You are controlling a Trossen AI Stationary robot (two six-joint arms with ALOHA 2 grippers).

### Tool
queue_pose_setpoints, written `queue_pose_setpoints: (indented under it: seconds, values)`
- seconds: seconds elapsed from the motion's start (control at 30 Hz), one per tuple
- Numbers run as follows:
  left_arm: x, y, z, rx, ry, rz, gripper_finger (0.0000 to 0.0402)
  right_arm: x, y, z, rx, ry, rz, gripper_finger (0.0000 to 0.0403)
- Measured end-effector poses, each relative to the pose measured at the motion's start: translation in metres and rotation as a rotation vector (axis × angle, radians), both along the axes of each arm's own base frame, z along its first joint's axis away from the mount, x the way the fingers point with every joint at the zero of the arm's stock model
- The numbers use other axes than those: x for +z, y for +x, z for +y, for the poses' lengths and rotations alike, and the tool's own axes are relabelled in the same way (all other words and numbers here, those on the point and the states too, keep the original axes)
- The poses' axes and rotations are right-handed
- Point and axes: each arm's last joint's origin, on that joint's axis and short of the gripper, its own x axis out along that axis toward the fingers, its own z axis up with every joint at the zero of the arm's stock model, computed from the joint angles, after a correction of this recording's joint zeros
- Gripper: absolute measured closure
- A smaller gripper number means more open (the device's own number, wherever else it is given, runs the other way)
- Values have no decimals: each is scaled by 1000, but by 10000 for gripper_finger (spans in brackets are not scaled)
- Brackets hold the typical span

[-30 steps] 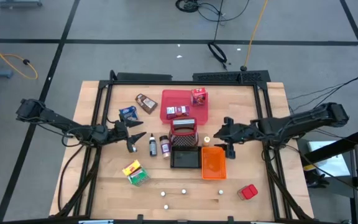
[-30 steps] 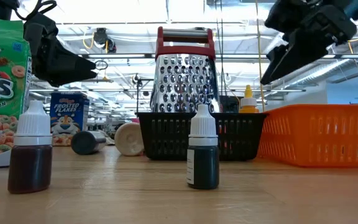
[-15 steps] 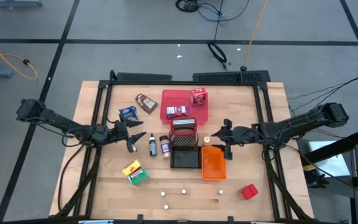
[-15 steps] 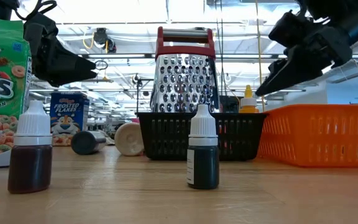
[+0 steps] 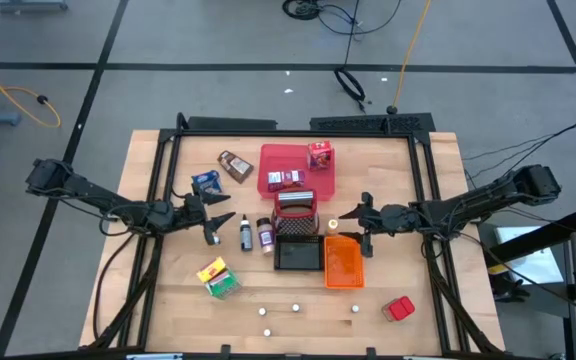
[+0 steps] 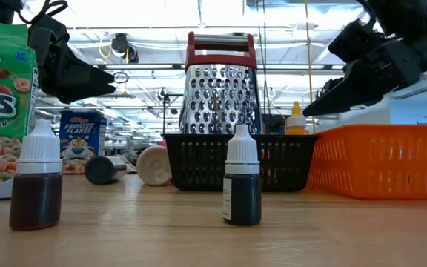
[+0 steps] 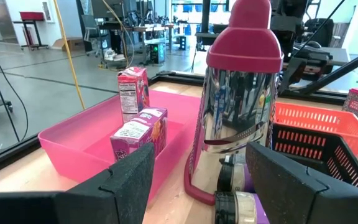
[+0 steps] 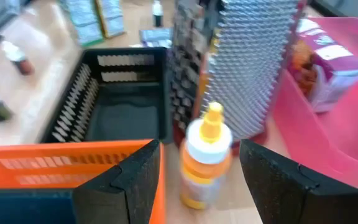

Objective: Pick & Place Kitchen Items
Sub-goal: Put the yellow food coloring bottle into the orange bin

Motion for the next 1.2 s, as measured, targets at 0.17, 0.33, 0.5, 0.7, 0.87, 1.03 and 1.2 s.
queue_pose_setpoints:
  seconds: [0.17, 0.33, 0.5, 0.7, 0.87, 1.03, 1.2]
  values:
    - [0, 0, 0, 0, 0, 0, 146, -3, 1, -1, -26, -3, 2, 190]
    - [0, 0, 0, 0, 0, 0, 146, -10, 8, 1, -24, -3, 11, 190]
    - [0, 0, 0, 0, 0, 0, 147, -16, 13, 1, -14, -24, 8, 190]
    - [0, 0, 0, 0, 0, 0, 147, -17, 19, 2, -9, -36, -30, 190]
    - [0, 0, 0, 0, 0, 0, 146, -21, 22, -2, -35, -32, -22, 192]
    - [0, 0, 0, 0, 0, 0, 147, -23, 24, -5, -55, -22, -24, 223]
    - [0, 0, 0, 0, 0, 0, 146, -23, 24, -6, -56, -21, -23, 280]
